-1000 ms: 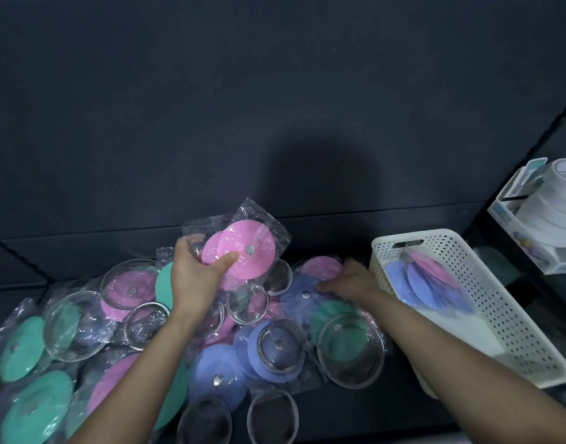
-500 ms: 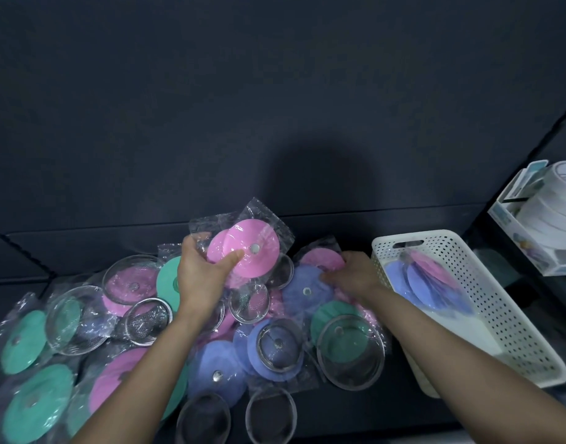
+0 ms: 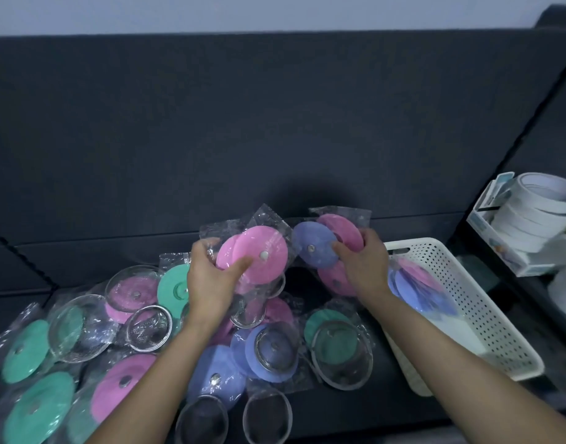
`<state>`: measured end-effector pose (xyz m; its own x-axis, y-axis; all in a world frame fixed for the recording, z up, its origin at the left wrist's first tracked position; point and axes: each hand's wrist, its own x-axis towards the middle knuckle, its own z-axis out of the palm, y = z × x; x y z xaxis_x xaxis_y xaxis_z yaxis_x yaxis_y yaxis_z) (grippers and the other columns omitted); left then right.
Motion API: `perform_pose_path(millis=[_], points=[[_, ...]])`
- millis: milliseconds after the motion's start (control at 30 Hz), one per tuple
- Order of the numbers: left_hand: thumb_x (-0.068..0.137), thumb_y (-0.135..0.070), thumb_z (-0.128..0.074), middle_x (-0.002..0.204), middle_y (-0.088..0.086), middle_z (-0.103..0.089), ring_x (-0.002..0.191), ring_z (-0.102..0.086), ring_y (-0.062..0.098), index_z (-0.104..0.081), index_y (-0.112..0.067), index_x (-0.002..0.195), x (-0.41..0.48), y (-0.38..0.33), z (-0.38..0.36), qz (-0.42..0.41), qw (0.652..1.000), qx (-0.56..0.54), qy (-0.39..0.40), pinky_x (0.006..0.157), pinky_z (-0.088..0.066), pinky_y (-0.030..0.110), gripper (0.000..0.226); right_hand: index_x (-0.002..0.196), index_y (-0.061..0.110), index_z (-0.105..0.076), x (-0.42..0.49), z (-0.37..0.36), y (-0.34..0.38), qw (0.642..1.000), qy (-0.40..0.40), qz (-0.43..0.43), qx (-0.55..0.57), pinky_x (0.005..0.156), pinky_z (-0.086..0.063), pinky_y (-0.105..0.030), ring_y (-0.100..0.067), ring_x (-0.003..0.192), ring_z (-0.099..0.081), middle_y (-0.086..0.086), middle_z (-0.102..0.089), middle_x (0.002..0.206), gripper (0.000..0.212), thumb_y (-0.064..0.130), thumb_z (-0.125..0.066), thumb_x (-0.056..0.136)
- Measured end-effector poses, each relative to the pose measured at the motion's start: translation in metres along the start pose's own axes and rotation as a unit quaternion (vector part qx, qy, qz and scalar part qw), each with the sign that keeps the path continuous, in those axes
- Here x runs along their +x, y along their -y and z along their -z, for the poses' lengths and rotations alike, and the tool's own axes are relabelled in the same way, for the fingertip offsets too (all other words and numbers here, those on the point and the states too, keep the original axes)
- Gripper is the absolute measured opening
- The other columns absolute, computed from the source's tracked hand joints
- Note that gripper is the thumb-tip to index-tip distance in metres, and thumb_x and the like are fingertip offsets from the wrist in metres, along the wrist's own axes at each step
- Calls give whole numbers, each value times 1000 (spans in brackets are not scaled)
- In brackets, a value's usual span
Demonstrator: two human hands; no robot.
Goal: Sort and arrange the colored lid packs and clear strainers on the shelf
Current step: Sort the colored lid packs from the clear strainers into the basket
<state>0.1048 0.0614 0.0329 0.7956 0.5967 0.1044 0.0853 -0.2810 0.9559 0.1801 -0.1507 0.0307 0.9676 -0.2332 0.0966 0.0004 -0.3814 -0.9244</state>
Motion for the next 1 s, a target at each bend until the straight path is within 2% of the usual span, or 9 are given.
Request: perform_pose_path(millis=[133, 267, 333, 433, 500, 633, 767, 900, 1000], points=[[68, -27, -84, 87, -4, -54, 73, -52, 19, -46, -25, 104, -2, -6, -4, -13, 1000, -7, 9, 67, -46, 35, 52, 91, 15, -54, -2, 17, 8, 997, -40, 3, 62, 59, -38, -19, -3, 66, -50, 10, -54, 77, 24, 19, -73, 78], [67, -31, -84, 93, -3, -56, 82, -60, 28, -46, -32, 101, -7, -16, -16, -12, 999, -6, 36, 72, -53, 52, 51, 85, 14, -54, 0, 36, 10, 989, -71, -11, 127, 61, -44, -29, -13, 66, -50, 3, -55, 77, 22, 16, -74, 75], [68, -29, -83, 95, -2, -56, 82, -58, 24, -46, -29, 102, -12, -23, -24, -18, 999, -8, 42, 71, -52, 42, 51, 86, 9, -56, 2, 48, 8, 978, -83, -41, 188, 61, -45, -33, -17, 67, -51, -4, -56, 77, 25, 17, -75, 72], [72, -20, -81, 99, 0, -54, 79, -53, 15, -48, -21, 106, -19, -35, -37, -14, 997, -39, 57, 46, -45, 17, 48, 90, 7, -61, 5, 70, 3, 950, -88, -86, 287, 60, -48, -36, -21, 64, -56, -7, -60, 74, 36, 25, -76, 62], [71, -18, -82, 99, 1, -55, 78, -55, 14, -49, -18, 105, -22, -38, -46, -9, 996, -53, 71, 44, -47, 20, 47, 87, 9, -63, 10, 87, -2, 940, -106, -95, 312, 62, -49, -37, -23, 66, -58, -8, -62, 73, 26, 19, -76, 66], [63, -25, -86, 101, 4, -60, 92, -61, 27, -53, -21, 99, -28, -38, -64, -9, 996, -31, 79, 77, -53, 50, 49, 75, 16, -61, 15, 122, -8, 950, -147, -79, 265, 53, -40, -30, -15, 51, -49, -3, -59, 64, 16, 17, -76, 73], [64, -28, -86, 105, 3, -60, 94, -60, 23, -53, -18, 105, -38, -39, -82, -22, 994, -17, 105, 79, -52, 43, 54, 73, 18, -58, 21, 155, -15, 952, -179, -84, 234, 51, -38, -28, -14, 51, -47, -3, -59, 66, 19, 16, -76, 74], [65, -29, -85, 106, 0, -57, 93, -58, 20, -51, -18, 109, -47, -42, -96, -26, 991, -26, 130, 71, -50, 33, 57, 81, 12, -63, 26, 181, -29, 967, -149, -120, 170, 57, -49, -33, -21, 60, -58, -10, -67, 78, 21, 17, -80, 70], [68, -27, -84, 109, -1, -56, 95, -58, 17, -49, -18, 112, -54, -44, -105, -22, 988, -39, 145, 68, -46, 25, 57, 76, 10, -61, 19, 190, -39, 973, -111, -154, 130, 43, -42, -23, -12, 45, -53, -6, -60, 67, 17, 8, -77, 74]])
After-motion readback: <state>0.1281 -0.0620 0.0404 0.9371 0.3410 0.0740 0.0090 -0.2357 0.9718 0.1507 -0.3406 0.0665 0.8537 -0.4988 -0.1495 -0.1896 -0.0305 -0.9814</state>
